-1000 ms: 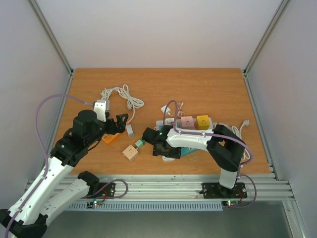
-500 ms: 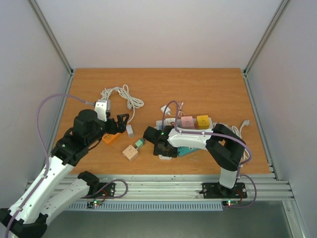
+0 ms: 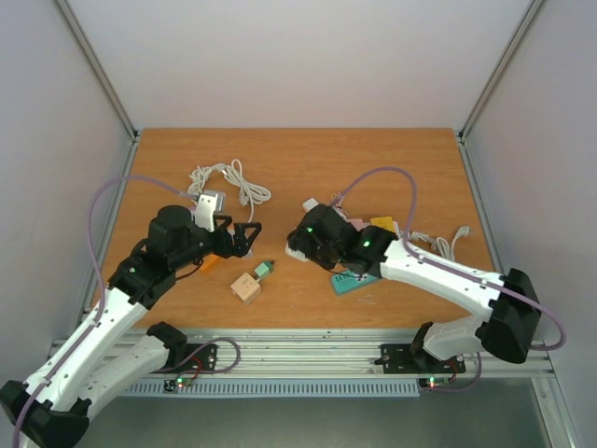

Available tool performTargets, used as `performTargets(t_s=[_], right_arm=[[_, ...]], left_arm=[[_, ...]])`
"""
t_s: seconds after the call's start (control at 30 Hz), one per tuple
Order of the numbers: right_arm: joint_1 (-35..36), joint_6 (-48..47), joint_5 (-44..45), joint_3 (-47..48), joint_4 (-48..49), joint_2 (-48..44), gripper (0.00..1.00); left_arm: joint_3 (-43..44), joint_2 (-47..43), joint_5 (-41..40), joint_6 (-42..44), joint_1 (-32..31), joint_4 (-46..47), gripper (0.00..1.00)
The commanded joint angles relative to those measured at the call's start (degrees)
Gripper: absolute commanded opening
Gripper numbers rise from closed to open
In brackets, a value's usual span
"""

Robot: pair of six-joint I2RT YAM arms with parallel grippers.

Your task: Insert the plug

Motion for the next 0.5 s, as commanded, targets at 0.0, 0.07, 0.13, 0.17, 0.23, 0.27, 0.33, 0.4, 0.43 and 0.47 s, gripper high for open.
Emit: performTargets(t_s=[0.0,0.07,0.13,0.17,0.23,0.27,0.33,0.4,0.43,0.47], right_arm=[[-3.7,9.6,-3.9,2.9,4.8,-3.6,0.53],[-4.8,11.8,-5.6,4.9,6.0,-4.2,0.54],[-5.7,14.0,-6.3,6.8,6.6,-4.6,0.54],[-6.1,15.5,-6.5,6.9,8.0,-5.1,0.54],[-6.6,19.0,-8.9,6.1,11.9,-6.3,0.54],[-6.6,20.5,-9.3,5.8,12.6,-6.7,0.54],[-6.7,23.3,-10.2,5.4,13.6,-7.3,0.55],[-7.0,25.9,-11.2,4.2,15.7,-8.1,0.56],[-7.1,26.9,-11.5,3.5,16.9,-8.6,0.56],[-7.1,27.7,-11.6,2.9,18.0,-9.0,0.56]], left_arm=[[-2.9,-1.8,4.4,-3.5,-2.0,11.4,0.99],[-4.5,-1.7,2.2,-6.3,-4.4,16.0,0.99],[-5.3,-1.1,-2.3,-8.2,-7.4,19.6,0.99],[-5.5,-0.6,-4.2,-9.5,-8.7,21.4,0.99],[-6.0,1.2,-6.5,-11.0,-10.9,25.9,0.95],[-6.0,2.7,-7.4,-11.6,-11.9,28.1,0.93],[-5.6,4.9,-8.7,-12.1,-13.8,30.8,0.89],[-5.2,7.0,-11.5,-11.6,-15.8,33.3,0.83],[-5.1,8.0,-12.9,-11.3,-16.7,35.2,0.79],[-5.1,9.2,-14.6,-10.9,-17.4,36.5,0.76]])
